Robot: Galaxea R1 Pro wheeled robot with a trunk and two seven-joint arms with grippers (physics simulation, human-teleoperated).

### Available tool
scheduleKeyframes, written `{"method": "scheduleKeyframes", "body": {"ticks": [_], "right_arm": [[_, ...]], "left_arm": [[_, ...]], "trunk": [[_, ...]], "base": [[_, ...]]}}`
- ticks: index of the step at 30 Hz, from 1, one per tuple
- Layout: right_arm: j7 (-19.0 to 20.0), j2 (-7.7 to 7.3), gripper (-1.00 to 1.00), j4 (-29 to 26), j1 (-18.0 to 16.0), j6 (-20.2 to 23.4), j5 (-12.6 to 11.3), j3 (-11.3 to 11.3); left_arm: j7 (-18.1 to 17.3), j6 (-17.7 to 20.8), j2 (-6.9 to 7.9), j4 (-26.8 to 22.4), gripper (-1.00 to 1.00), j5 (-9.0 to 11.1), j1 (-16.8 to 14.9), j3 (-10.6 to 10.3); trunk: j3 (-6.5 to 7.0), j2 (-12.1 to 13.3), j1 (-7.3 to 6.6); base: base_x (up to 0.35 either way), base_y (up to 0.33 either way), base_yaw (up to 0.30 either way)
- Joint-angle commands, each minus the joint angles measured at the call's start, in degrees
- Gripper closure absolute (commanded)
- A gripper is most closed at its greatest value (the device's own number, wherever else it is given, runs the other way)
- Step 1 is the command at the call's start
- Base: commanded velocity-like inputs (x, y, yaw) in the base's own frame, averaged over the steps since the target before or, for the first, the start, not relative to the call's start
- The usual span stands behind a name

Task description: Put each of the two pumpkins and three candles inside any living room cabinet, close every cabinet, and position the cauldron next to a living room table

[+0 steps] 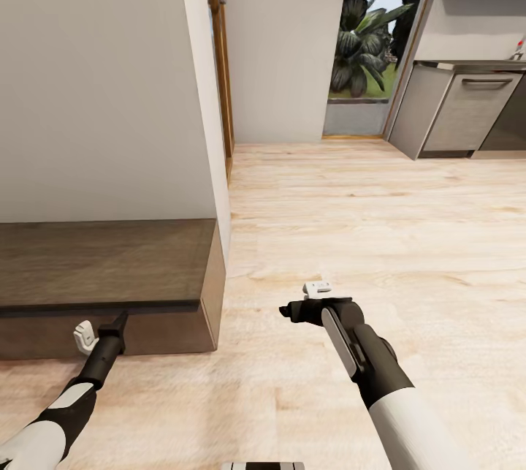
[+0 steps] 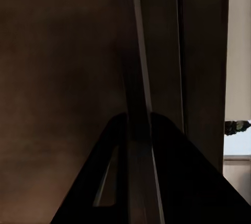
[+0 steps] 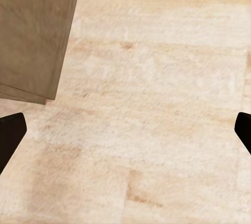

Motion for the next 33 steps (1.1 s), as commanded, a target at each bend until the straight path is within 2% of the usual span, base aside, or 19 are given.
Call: {"method": "scheduleKeyframes", "body": {"ticks": [1,33], "right_arm": [[0.06,-0.03,-1.00,-0.04,-0.03,0.24,-0.03,-0.02],[0.06,-0.04,-1.00,-0.04,-0.03,0.24,-0.10,0.86]], "left_arm": [[0.69,0.39,0.02,0.26,1.00,0.15,0.02,-0.08],[0.78,0.21,0.02,0.28,1.00,0.06,0.02,-0.08]], "trunk": [[-0.06,-0.01,0.00],[-0.06,-0.01,0.00]], "base": [[0.000,0.000,0.000],[-0.028,0.000,0.000]]}}
